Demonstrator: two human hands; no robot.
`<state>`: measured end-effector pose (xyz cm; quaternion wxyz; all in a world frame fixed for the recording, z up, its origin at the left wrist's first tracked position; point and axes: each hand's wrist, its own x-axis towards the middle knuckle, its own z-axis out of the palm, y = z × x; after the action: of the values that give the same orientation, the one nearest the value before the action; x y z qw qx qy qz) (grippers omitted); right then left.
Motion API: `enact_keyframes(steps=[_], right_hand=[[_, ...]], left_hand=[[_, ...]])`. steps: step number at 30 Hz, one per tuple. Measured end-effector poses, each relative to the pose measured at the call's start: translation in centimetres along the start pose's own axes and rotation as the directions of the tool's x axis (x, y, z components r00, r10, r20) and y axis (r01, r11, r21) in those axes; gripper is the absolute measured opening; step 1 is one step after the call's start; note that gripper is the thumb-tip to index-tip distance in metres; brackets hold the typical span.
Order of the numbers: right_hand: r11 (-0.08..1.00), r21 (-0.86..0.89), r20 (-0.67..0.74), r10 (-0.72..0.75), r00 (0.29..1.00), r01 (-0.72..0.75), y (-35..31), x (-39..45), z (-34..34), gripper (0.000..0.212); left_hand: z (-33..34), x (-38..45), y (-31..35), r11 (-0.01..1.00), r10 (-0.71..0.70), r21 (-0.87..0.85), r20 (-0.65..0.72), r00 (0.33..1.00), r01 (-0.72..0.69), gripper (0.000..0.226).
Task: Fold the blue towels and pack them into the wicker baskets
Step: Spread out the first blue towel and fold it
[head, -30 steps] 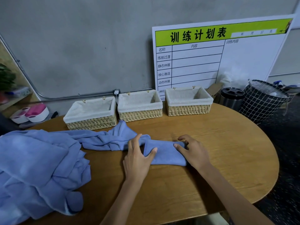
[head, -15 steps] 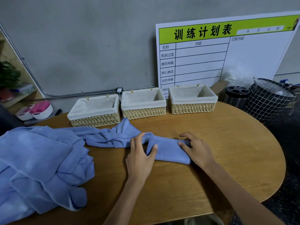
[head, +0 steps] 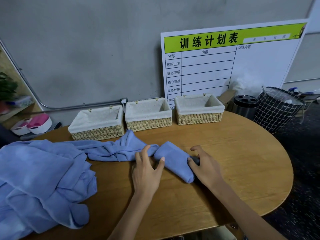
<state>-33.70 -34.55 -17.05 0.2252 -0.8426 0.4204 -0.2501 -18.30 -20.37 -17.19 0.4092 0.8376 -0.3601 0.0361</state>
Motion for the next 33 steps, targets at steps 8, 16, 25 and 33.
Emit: enact_keyframes(steps=[8, 16, 25, 33], right_hand=[[0.998, -0.023, 0.042, 0.051, 0.998, -0.05, -0.8, -1.2, -0.6, 0.056], [0.981, 0.175, -0.136, -0.055, 0.989, 0.078, 1.1, 2.6, -4.1, 0.049], [0.958, 0.271, 0.239, -0.163, 0.957, 0.095, 4.8, 6.3, -2.8, 0.066], [0.959, 0.278, 0.131, -0.094, 0.987, 0.054, 4.8, 7.6, -1.6, 0.077]], left_hand=[[2.5, 1.7, 3.5, 0.951, 0.001, -0.298, 0.283, 0.959, 0.087, 0.093], [2.7, 7.4, 4.8, 0.927, 0.174, -0.362, 0.646, 0.743, 0.098, 0.108], [3.1, 8.2, 6.0, 0.99, 0.144, -0.111, 0.741, 0.656, -0.092, 0.096], [3.5, 8.4, 4.1, 0.975, 0.213, -0.176, 0.543, 0.812, -0.138, 0.085]])
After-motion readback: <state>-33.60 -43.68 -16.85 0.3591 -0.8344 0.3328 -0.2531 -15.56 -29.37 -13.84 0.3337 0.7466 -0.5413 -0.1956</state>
